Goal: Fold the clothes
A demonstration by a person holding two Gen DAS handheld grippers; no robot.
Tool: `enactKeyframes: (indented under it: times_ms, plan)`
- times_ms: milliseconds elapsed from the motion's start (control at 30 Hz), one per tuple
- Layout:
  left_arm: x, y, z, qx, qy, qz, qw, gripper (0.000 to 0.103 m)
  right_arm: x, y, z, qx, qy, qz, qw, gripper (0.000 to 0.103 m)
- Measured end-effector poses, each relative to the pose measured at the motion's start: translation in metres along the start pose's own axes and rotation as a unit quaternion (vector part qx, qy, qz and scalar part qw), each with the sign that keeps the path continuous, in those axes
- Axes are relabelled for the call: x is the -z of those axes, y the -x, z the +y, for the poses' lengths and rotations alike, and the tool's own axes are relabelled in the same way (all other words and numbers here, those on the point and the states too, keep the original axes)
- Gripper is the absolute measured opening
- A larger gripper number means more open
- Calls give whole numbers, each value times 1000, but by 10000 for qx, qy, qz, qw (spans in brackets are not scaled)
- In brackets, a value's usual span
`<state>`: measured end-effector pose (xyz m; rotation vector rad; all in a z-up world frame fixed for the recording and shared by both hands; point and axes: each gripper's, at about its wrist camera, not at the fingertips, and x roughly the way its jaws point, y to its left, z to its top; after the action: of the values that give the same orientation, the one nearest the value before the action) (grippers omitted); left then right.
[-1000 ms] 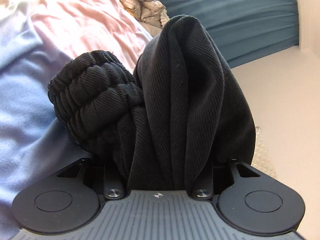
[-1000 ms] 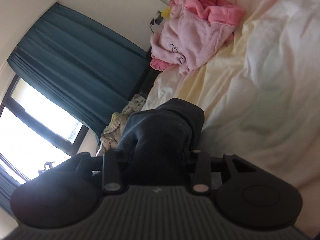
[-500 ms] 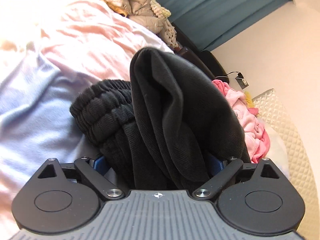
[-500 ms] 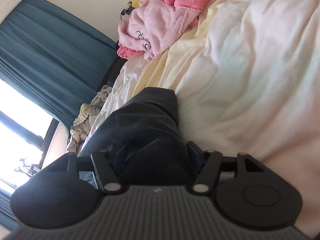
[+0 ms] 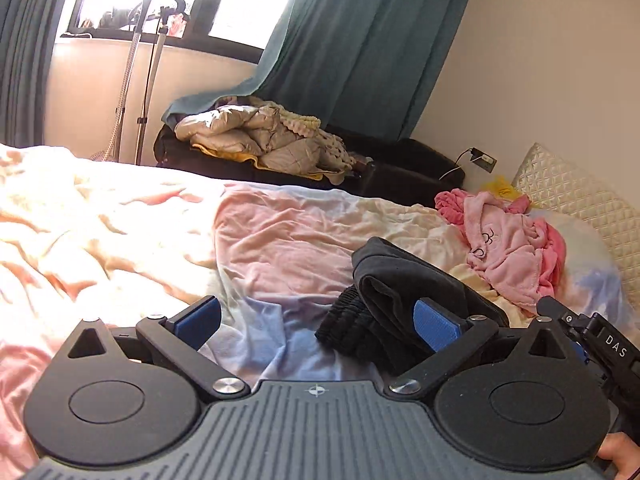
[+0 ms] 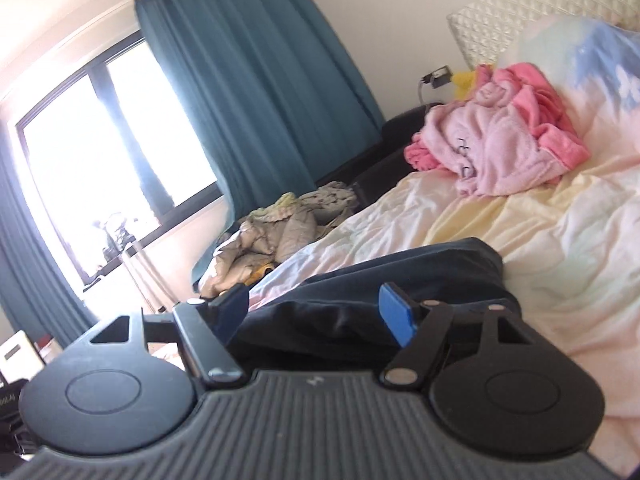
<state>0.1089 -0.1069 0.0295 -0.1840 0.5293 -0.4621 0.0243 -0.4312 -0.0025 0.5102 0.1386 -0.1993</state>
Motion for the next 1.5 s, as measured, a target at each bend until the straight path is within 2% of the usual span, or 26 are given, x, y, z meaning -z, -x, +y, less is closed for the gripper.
enactKeyframes:
  times_ms: [167, 300, 400, 533, 700, 767, 1100, 1500]
  plan:
    - [1, 75, 22, -455, -390, -420, 9973, 103, 6, 22, 54, -771, 547, 213, 9953, 73]
    - [6, 123, 36, -856, -742, -748, 9907, 103, 12, 42, 94, -1166, 1010, 220, 9878, 73]
    - [16, 137, 45, -1121, -939, -942, 9847, 103, 18, 53, 112, -1359, 1232, 208, 9828, 73]
    - [30, 137, 68, -1408, -802, -1080, 9809, 103, 27, 61, 130, -1524, 1438, 190, 9776, 74]
    - [29, 136, 77, -1495, -398, -1174, 9810, 103, 44, 62, 145, -1677, 1774, 131, 9697, 75]
    - [27, 132, 79, -1575, -407, -1197, 9794, 103, 50, 57, 148, -1686, 1854, 145, 9680, 78]
    - [25, 114, 80, -1717, -620, -1142, 9765, 103, 75, 31, 153, -1681, 2155, 381, 9612, 78]
    - [28, 113, 77, -1743, -660, -1263, 9743, 103, 76, 27, 150, -1608, 2089, 314, 9641, 84]
